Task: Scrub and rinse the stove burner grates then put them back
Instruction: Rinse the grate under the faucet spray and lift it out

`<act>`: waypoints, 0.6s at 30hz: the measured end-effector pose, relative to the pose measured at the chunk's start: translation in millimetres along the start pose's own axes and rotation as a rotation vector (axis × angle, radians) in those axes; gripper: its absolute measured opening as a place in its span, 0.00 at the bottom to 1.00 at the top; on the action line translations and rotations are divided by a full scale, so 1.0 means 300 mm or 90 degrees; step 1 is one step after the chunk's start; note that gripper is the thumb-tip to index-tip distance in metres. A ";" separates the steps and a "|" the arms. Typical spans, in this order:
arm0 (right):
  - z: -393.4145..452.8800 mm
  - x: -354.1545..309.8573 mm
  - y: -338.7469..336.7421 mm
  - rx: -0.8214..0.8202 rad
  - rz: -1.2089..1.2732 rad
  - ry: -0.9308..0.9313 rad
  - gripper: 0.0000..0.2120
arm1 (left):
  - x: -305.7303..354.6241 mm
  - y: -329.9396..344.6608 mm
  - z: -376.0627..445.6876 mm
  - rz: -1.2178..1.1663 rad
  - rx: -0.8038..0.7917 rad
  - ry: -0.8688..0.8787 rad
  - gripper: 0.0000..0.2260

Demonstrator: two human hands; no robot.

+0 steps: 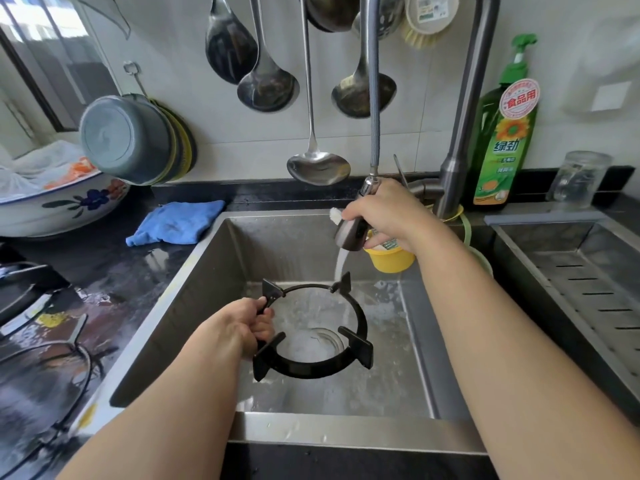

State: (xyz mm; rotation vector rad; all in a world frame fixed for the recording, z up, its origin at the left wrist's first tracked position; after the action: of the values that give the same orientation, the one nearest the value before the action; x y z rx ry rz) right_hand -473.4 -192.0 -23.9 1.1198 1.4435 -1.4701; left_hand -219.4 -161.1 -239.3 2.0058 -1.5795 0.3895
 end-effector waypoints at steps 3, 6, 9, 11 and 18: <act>-0.004 -0.004 -0.012 0.024 -0.017 0.000 0.14 | 0.002 0.005 -0.002 0.000 -0.001 0.000 0.23; -0.013 -0.004 -0.046 0.041 -0.056 0.008 0.13 | 0.008 0.014 -0.017 -0.005 0.008 0.012 0.24; -0.040 -0.015 0.010 -0.057 -0.041 0.026 0.12 | 0.030 0.040 -0.046 0.005 0.019 0.053 0.23; -0.063 -0.029 0.065 -0.135 -0.018 0.038 0.12 | 0.050 0.072 -0.070 0.029 0.018 0.093 0.24; -0.094 -0.088 0.208 -0.184 0.107 -0.019 0.05 | 0.087 0.212 -0.127 0.081 -0.033 0.230 0.18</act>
State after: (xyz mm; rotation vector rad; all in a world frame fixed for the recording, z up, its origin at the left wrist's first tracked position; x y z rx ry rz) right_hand -404.0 -168.8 -17.6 1.0075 1.4502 -1.1161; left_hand -269.1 -169.7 -179.0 1.6865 -1.4712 0.7094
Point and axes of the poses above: each hand's wrist, its own z-axis towards the middle knuckle, its own y-axis out of the palm, x = y × z, the point moved 8 cm from there along z, towards the middle knuckle, and after that the axes turned 5 degrees about z, right-handed, at the moved point
